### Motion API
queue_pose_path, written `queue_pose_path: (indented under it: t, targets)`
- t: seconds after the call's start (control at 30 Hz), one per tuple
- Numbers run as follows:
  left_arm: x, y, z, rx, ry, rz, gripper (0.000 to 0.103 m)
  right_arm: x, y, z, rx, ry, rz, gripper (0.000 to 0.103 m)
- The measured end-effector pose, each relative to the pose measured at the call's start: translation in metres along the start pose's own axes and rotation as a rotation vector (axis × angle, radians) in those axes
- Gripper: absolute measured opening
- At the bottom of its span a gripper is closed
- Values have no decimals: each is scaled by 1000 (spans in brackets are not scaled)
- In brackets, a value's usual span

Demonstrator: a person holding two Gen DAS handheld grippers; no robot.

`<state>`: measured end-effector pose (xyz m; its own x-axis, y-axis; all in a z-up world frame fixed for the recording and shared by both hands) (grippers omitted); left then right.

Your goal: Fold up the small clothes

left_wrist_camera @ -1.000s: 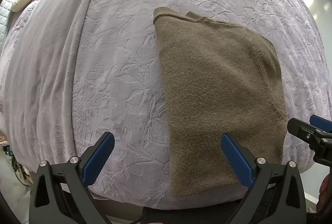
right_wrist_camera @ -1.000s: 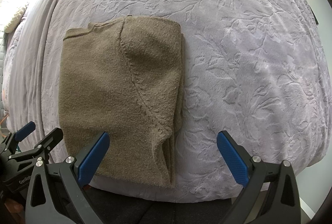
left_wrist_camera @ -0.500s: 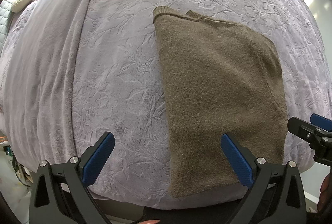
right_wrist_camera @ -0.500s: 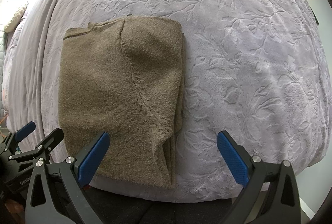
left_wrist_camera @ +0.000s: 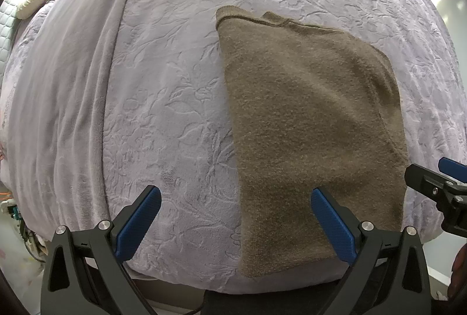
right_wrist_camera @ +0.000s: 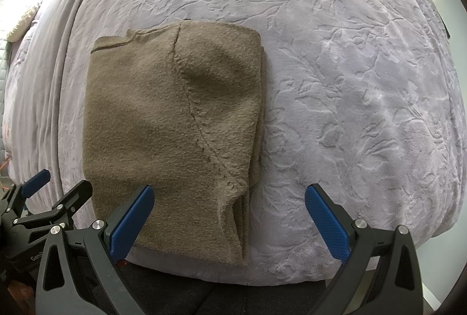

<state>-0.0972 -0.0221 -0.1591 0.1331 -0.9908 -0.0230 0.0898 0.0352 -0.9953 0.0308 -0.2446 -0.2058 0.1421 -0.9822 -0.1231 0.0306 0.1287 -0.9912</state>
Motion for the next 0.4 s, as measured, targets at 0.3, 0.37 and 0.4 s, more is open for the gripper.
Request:
queue_pose_path:
  t: [0.3,0.37,0.4]
  targets:
    - [-4,1,3,3,-11,-3,103,-2,2,0,-8,-9,-3,103]
    - [-3,1,3,4,-8,-4,103,-3,3,0,-8,-8,-4,103]
    - [-3,1,3,1,-5,-6,103,-3,3,0,-8,-9,-4,103]
Point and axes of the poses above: each gripper's, at about its wrist camera, not at the fingertips, and y roughly the way its jaws point, x to its right, z to its top, the point moved 5 cm from there along y, roughly the way its jaws point, and after that the axes turned 8 degrees about -y, right-handed, at the moved point
